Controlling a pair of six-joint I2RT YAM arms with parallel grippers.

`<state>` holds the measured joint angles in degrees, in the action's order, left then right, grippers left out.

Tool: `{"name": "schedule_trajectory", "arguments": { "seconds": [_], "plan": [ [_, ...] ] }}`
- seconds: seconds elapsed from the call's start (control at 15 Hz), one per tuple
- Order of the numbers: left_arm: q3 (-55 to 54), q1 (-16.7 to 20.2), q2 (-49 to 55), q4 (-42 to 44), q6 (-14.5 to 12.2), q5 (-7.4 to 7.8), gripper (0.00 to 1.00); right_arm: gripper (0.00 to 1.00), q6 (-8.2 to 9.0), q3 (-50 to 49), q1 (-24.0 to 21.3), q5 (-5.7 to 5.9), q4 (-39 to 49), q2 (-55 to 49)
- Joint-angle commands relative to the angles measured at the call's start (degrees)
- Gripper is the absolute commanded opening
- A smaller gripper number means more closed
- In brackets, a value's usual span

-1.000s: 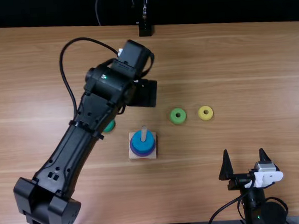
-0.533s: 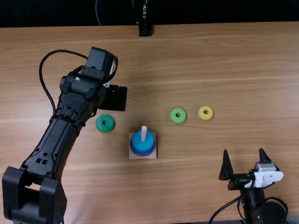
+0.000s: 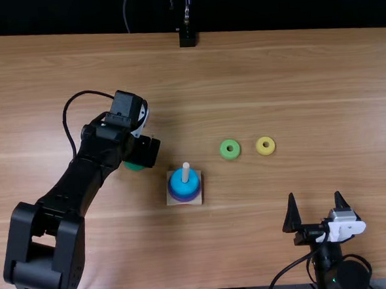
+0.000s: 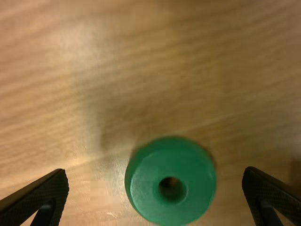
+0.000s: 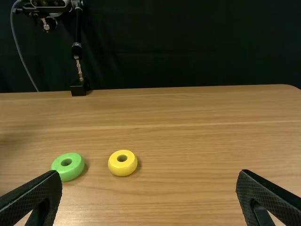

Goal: Build the Hanoi tower: stack the rings onto the peg from bottom to top in this color order: purple, dark blue, light blue, dark green, light green, yellow, orange.

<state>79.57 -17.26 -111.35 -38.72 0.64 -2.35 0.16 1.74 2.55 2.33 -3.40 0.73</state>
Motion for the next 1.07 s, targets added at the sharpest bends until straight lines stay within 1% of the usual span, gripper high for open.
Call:
{"name": "schedule_trajectory", "arguments": {
  "seconds": [0.0, 0.67, 1.0],
  "plan": [
    [-0.56, -0.50, 0.52, 0.22, -1.49, 0.45, 1.00, 1.00, 0.15, -0.86, -0.52, -0.43, 0.38, -0.73],
    [-0.47, -0.32, -4.49, -0.20, -1.59, 0.45, 1.00, 1.00, 0.15, -0.86, -0.52, -0.43, 0.38, -0.73],
    [-0.47, -0.32, -4.84, -0.30, -1.59, 0.45, 1.00, 1.00, 0.15, -0.86, -0.52, -0.43, 0.38, -0.73]
  ]
}}
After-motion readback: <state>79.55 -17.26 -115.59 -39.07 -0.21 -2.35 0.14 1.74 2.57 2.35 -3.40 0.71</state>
